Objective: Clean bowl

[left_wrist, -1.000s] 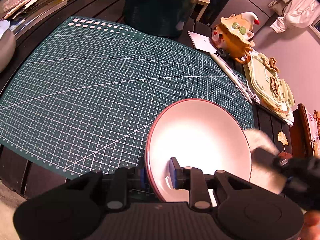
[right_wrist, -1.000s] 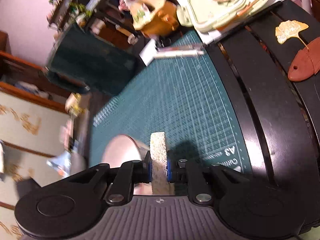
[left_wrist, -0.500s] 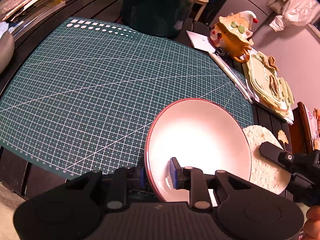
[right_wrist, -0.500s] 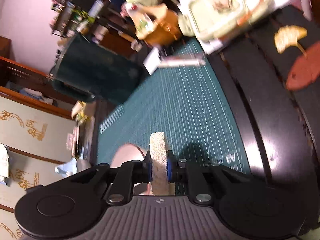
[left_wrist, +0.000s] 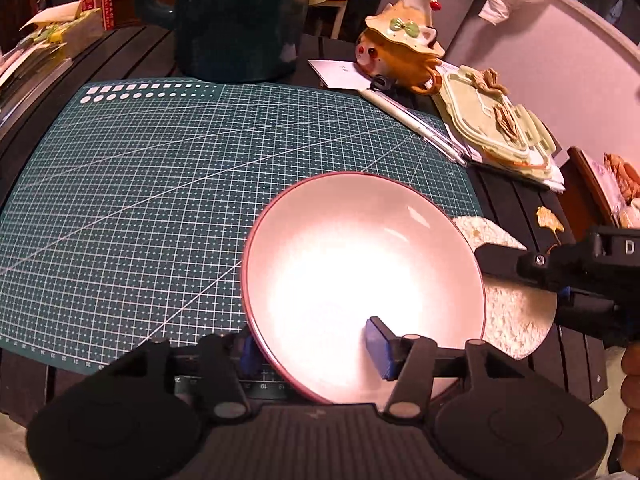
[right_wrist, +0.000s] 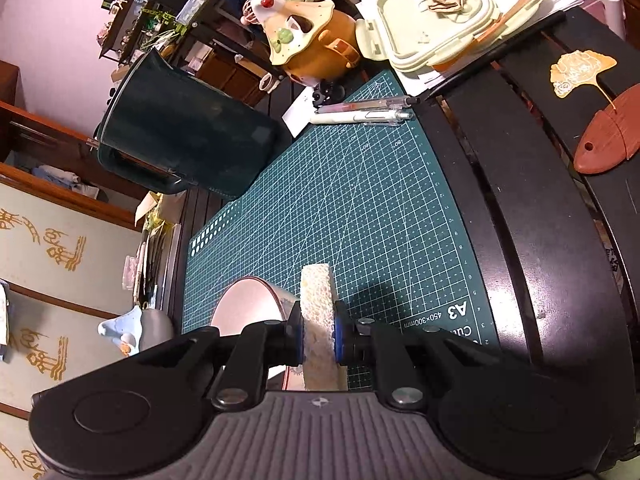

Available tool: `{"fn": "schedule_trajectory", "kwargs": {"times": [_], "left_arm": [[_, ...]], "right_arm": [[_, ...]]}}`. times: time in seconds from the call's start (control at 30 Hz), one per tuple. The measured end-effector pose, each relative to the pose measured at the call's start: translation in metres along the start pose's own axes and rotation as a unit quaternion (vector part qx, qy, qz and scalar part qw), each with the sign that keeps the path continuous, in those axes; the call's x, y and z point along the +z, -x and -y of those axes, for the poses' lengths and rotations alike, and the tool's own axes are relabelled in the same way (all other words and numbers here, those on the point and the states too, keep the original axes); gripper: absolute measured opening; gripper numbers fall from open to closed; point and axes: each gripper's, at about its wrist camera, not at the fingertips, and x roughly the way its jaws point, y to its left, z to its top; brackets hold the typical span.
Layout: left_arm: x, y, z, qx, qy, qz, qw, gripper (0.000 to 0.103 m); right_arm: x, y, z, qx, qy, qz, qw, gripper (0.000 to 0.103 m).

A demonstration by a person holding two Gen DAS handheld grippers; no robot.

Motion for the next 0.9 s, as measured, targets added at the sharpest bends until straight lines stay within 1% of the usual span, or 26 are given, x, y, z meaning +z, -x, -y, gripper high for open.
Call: {"fn": "schedule_trajectory", "kwargs": {"times": [0.07, 0.13, 0.27, 0.3, 0.33, 0.4, 0.47, 0.5, 0.63, 0.77, 0.9], "left_arm": [[0.001, 0.001, -0.005, -0.008, 0.018, 0.001, 0.9998, 0.051], [0.001, 0.002, -0.006, -0.01, 0.02, 0.003, 0.9997, 0.05], [-0.001, 0.002, -0.006, -0.002, 0.029, 0.021, 0.9994, 0.048], [-0.002, 0.002, -0.006, 0.001, 0.033, 0.025, 0.9991, 0.041], [-0.002, 0.002, -0.007, 0.004, 0.037, 0.03, 0.9989, 0.037], [-0.002, 0.002, -0.008, 0.01, 0.045, 0.039, 0.9982, 0.033], [-0.001, 0.002, -0.014, 0.005, 0.068, 0.043, 0.9968, 0.031], [0.0, 0.002, -0.017, -0.001, 0.087, 0.04, 0.9954, 0.031], [0.008, 0.002, -0.03, -0.023, 0.125, 0.02, 0.9917, 0.03], [0.012, 0.0, -0.037, -0.038, 0.139, 0.008, 0.9895, 0.031], [0.014, 0.0, -0.036, -0.038, 0.139, 0.004, 0.9895, 0.031]], "right_arm": [[0.001, -0.001, 0.0, -0.001, 0.002, 0.0, 1.0, 0.013], [0.001, -0.001, 0.0, -0.002, 0.003, -0.001, 1.0, 0.013], [0.002, -0.003, 0.002, -0.003, 0.003, -0.003, 1.0, 0.013], [0.002, -0.003, 0.002, -0.005, 0.002, -0.004, 1.0, 0.013], [0.0, -0.003, 0.001, -0.005, 0.002, -0.003, 1.0, 0.013], [-0.002, -0.002, -0.001, -0.007, 0.001, -0.002, 1.0, 0.013], [-0.004, -0.002, -0.002, -0.008, 0.001, -0.001, 1.0, 0.013], [-0.005, -0.002, -0.003, -0.009, 0.001, 0.0, 1.0, 0.013], [-0.01, -0.001, -0.007, -0.012, 0.0, 0.002, 1.0, 0.013], [-0.013, -0.002, -0.013, -0.014, -0.001, 0.004, 1.0, 0.013], [-0.013, -0.002, -0.015, -0.014, 0.0, 0.004, 1.0, 0.013]]}}
